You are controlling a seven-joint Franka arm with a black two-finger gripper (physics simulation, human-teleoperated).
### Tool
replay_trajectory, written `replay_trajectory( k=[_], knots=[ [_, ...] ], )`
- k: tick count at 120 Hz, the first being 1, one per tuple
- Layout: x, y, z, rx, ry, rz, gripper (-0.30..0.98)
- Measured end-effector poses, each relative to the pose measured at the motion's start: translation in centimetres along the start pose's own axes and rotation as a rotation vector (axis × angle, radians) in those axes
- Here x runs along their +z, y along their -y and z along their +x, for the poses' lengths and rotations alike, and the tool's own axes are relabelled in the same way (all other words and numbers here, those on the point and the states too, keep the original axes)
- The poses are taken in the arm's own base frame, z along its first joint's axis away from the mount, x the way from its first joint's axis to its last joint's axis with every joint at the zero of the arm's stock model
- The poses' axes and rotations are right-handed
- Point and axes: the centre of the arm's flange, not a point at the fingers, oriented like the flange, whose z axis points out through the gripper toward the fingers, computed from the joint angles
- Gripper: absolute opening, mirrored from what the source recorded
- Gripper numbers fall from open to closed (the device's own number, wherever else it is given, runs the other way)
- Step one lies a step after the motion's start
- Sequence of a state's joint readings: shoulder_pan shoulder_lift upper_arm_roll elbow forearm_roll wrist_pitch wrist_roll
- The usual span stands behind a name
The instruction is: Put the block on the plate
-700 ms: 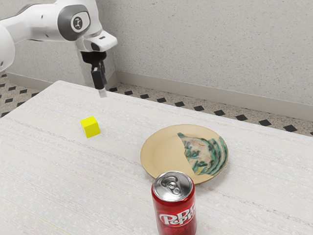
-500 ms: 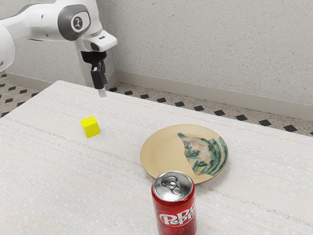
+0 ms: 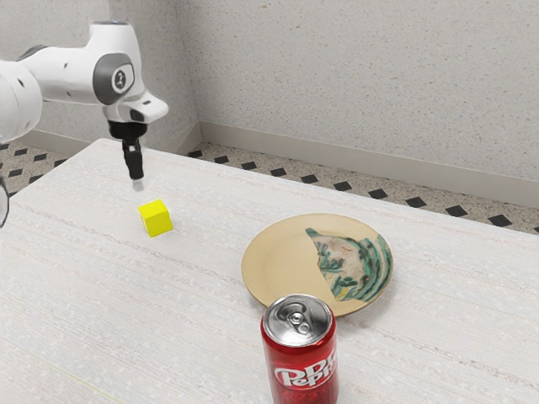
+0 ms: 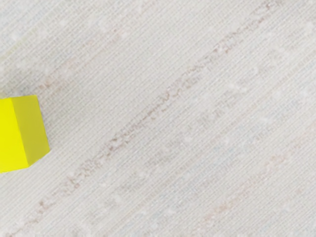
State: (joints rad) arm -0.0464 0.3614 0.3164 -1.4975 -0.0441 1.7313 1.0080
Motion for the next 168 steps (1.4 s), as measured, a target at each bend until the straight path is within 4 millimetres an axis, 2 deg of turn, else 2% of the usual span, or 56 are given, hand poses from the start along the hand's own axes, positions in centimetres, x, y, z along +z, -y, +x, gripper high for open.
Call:
replay_trajectory(
  k=[24, 33, 50, 66, 85, 102, 117, 124, 143, 168],
  knots=[
    [6.0, 4.6, -0.7, -0.090, 0.022, 0.030, 0.69],
    [7.2, 5.6, -0.5, -0.113, 0.020, 0.048, 0.69],
    [8.3, 6.2, 0.6, -0.130, 0.008, 0.070, 0.69],
    [7.8, 7.1, 1.8, -0.141, -0.014, 0.106, 0.69],
    [9.7, 9.5, 1.3, -0.181, -0.020, 0.120, 0.69],
    [11.2, 10.3, 1.4, -0.196, -0.025, 0.128, 0.69],
    [12.0, 11.4, 0.3, -0.224, -0.039, 0.129, 0.69],
    [12.2, 12.0, 0.8, -0.227, -0.051, 0.141, 0.69],
    [15.4, 13.1, 2.4, -0.229, -0.067, 0.124, 0.69],
    [18.2, 13.8, 2.2, -0.254, -0.080, 0.091, 0.69]
  ],
)
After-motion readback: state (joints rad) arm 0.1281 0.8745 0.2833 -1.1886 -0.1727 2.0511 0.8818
